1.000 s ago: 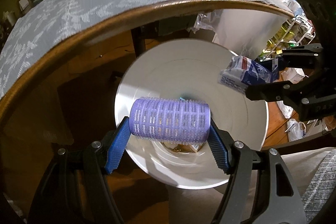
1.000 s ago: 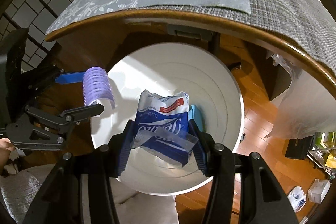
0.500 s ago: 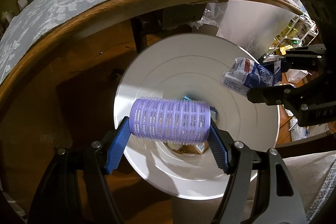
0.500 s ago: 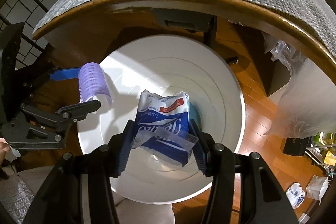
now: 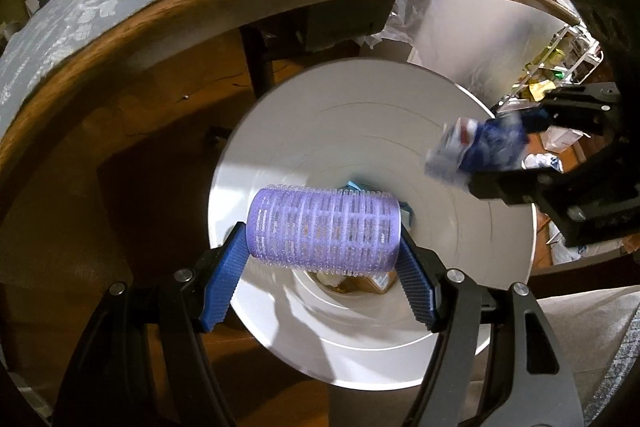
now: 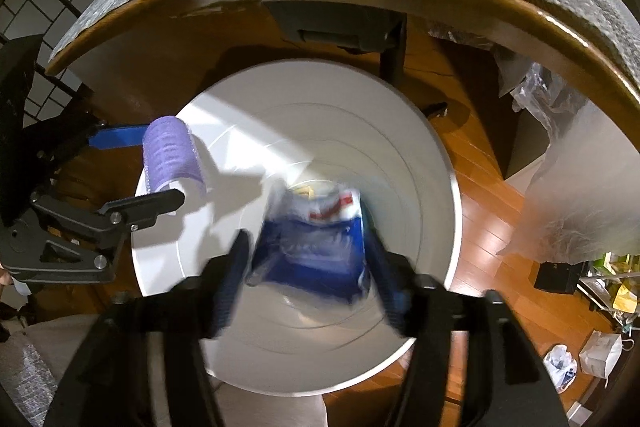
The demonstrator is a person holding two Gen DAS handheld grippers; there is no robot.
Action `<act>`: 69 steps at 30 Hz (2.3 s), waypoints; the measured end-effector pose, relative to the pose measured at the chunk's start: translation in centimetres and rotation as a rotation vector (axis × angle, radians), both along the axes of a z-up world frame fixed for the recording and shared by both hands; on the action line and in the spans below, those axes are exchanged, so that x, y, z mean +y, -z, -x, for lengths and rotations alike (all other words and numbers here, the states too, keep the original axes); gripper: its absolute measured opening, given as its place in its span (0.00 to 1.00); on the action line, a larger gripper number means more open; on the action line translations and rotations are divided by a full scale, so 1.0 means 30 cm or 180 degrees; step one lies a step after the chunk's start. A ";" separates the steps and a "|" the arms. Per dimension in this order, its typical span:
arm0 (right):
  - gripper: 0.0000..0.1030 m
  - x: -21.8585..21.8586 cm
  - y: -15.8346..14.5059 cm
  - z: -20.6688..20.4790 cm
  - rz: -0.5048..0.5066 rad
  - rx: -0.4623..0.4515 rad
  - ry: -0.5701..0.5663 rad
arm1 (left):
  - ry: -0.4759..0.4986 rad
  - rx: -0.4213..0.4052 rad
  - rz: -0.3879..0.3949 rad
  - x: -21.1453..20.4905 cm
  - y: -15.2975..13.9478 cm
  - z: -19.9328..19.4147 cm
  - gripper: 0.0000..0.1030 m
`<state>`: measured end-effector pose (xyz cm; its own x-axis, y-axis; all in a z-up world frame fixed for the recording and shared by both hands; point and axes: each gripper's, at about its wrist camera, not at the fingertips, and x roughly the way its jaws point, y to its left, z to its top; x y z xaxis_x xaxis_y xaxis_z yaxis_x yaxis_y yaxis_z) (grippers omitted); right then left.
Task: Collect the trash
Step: 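Open both tools to drop the roller and tissue packet into the bin, then grasp the white-purple hair roller with the left tool while the right tool grasps the blue-red medicine box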
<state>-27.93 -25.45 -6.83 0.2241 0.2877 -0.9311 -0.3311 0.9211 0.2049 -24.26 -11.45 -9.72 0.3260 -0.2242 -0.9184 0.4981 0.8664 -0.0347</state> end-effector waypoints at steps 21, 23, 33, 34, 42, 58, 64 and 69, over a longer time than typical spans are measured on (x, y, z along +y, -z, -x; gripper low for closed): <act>0.96 -0.007 -0.490 -0.037 -0.0296 -0.1442 0.0004 | -0.0369 -0.1223 0.0355 0.189 -0.458 -0.045 0.98; 0.96 0.017 -0.505 -0.087 -0.0290 -0.1508 0.0013 | -0.0460 -0.1233 0.0353 0.204 -0.459 -0.115 0.98; 0.96 0.161 -0.481 -0.351 -0.0368 -0.1453 0.0226 | -0.0431 -0.1115 0.0273 0.238 -0.383 -0.323 0.98; 0.96 0.170 -0.476 -0.362 -0.0394 -0.1438 0.0247 | -0.0400 -0.1099 0.0272 0.234 -0.380 -0.343 0.98; 0.96 0.208 -0.451 -0.465 -0.0467 -0.1372 0.0457 | -0.0234 -0.0963 0.0372 0.215 -0.370 -0.455 0.98; 0.94 0.217 -0.414 -0.567 -0.0501 -0.1303 0.0696 | 0.0015 -0.0853 0.0527 0.176 -0.368 -0.567 0.98; 0.84 0.222 -0.397 -0.577 -0.0487 -0.1260 0.0702 | 0.0091 -0.0842 0.0489 0.162 -0.358 -0.577 0.98; 0.83 0.227 -0.392 -0.572 -0.0452 -0.1253 0.0721 | 0.0106 -0.0773 0.0493 0.162 -0.346 -0.586 0.92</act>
